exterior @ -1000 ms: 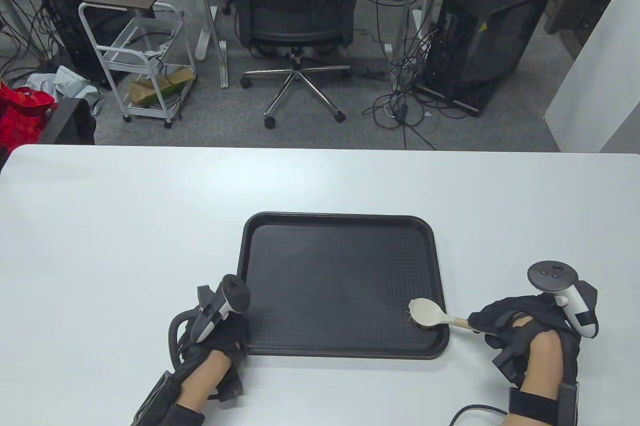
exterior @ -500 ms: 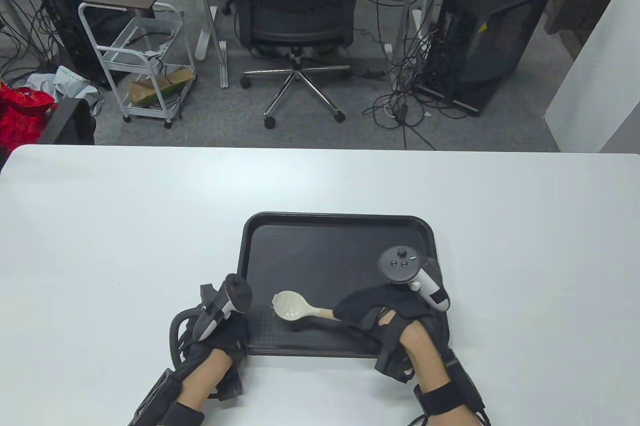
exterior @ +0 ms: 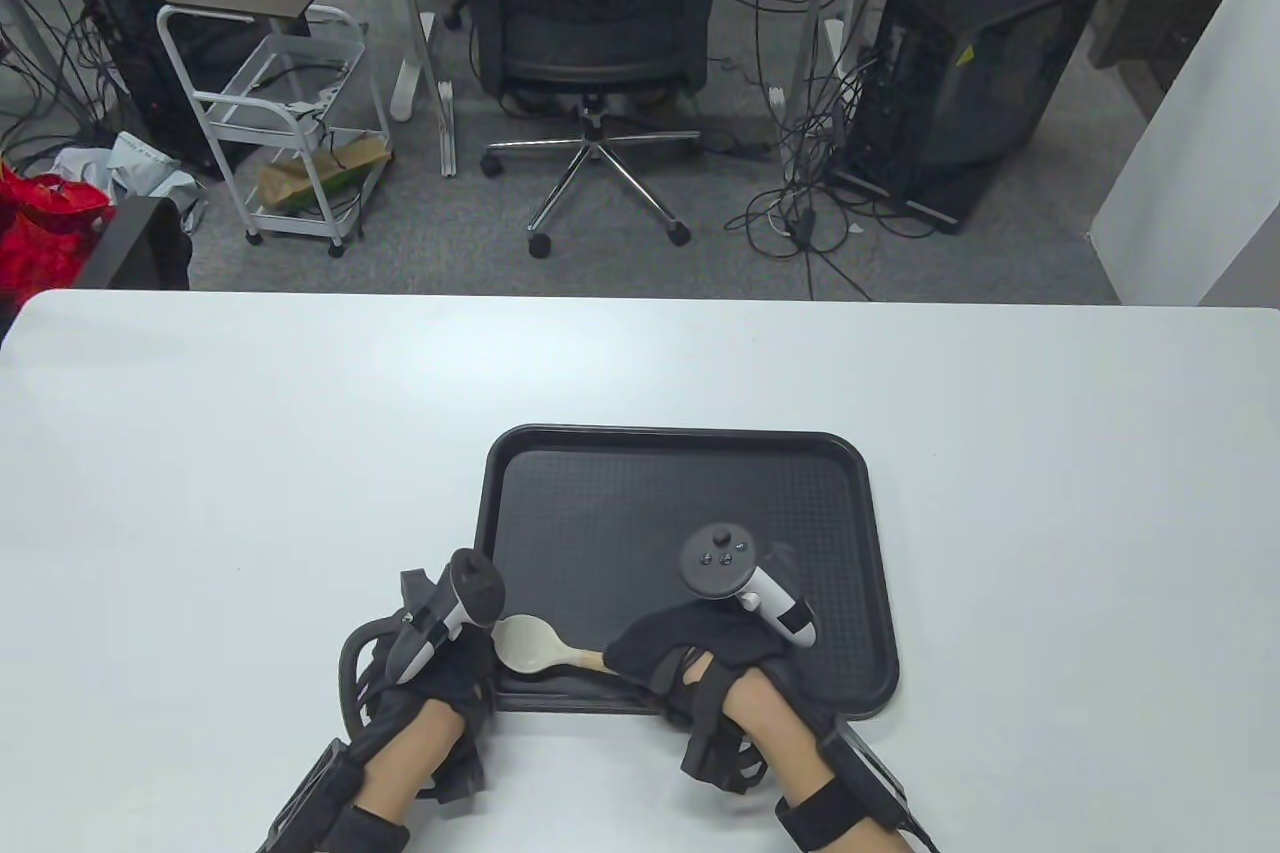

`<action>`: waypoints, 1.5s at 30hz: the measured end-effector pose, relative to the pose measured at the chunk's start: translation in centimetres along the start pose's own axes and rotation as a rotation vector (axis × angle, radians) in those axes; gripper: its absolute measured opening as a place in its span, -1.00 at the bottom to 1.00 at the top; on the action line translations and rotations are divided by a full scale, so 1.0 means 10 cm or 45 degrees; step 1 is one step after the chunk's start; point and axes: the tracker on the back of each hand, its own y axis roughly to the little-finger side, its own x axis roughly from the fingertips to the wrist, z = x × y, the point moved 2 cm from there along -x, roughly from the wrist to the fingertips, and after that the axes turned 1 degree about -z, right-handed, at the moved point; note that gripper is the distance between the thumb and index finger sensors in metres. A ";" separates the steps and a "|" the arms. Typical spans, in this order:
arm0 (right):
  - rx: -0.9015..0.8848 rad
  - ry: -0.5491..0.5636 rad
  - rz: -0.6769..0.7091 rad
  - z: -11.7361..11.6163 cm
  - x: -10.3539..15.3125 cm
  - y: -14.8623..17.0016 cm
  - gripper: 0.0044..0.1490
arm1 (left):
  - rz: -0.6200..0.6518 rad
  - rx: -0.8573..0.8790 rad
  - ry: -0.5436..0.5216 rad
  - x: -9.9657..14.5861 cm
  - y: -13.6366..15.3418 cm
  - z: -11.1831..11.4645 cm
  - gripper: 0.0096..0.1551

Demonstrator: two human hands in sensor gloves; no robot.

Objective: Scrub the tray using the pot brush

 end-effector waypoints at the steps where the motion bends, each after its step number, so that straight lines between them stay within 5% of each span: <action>1: 0.004 -0.004 -0.005 0.00 0.01 0.00 -0.36 | 0.000 0.000 -0.001 0.00 0.00 0.00 -0.20; 21: 0.136 -0.064 -0.158 0.48 0.29 0.33 -0.36 | -0.005 -0.011 -0.013 0.01 0.00 0.00 -0.19; 45: -0.174 0.201 -0.428 1.35 1.06 1.61 -0.43 | -0.004 -0.016 -0.019 0.01 -0.01 0.00 -0.20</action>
